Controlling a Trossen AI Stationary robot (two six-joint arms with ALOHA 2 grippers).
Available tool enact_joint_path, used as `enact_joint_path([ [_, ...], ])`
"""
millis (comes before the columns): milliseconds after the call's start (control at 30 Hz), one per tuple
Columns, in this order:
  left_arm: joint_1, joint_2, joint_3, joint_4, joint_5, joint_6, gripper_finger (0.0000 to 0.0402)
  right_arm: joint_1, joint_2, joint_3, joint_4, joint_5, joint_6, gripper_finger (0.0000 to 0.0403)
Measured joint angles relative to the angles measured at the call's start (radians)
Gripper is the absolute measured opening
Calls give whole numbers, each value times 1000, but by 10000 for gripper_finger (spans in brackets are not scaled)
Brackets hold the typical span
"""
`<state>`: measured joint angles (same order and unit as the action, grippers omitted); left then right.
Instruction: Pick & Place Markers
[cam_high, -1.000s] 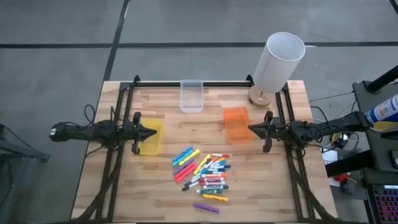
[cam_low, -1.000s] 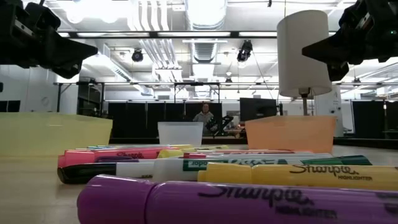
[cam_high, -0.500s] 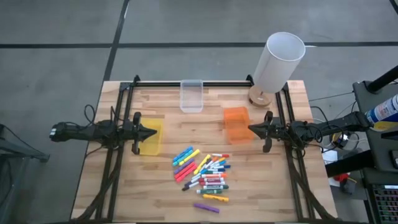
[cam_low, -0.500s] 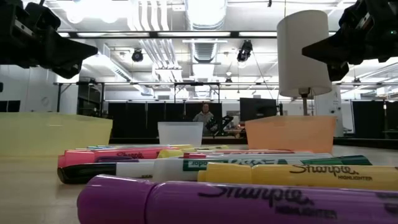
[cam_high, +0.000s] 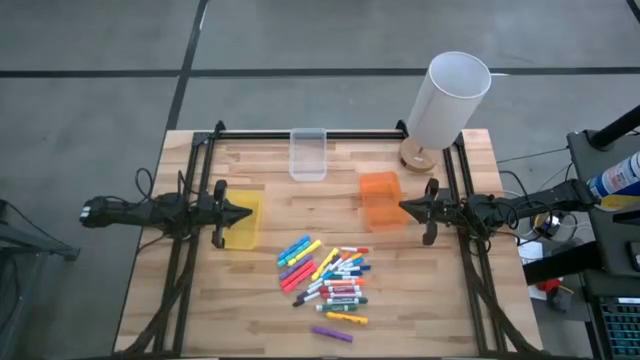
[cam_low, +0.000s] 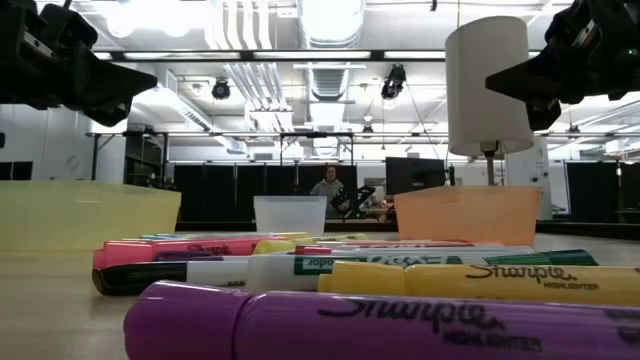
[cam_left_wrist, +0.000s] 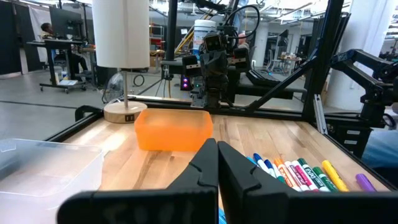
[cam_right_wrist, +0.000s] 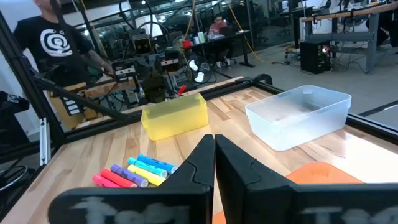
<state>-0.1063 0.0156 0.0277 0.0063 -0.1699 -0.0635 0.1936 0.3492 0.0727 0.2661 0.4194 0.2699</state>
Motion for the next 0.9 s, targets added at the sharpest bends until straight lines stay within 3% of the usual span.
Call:
enact_joint_path([
  [267,0,0,0,0,0,0,0,0,0,0,0,0,189,9],
  [600,0,0,0,0,0,0,0,0,0,0,11,0,195,9],
  [733,0,0,0,0,0,0,0,-2,16,0,96,2,195,9],
  [900,0,0,0,0,0,0,0,-1,23,0,113,-105,238,9],
])
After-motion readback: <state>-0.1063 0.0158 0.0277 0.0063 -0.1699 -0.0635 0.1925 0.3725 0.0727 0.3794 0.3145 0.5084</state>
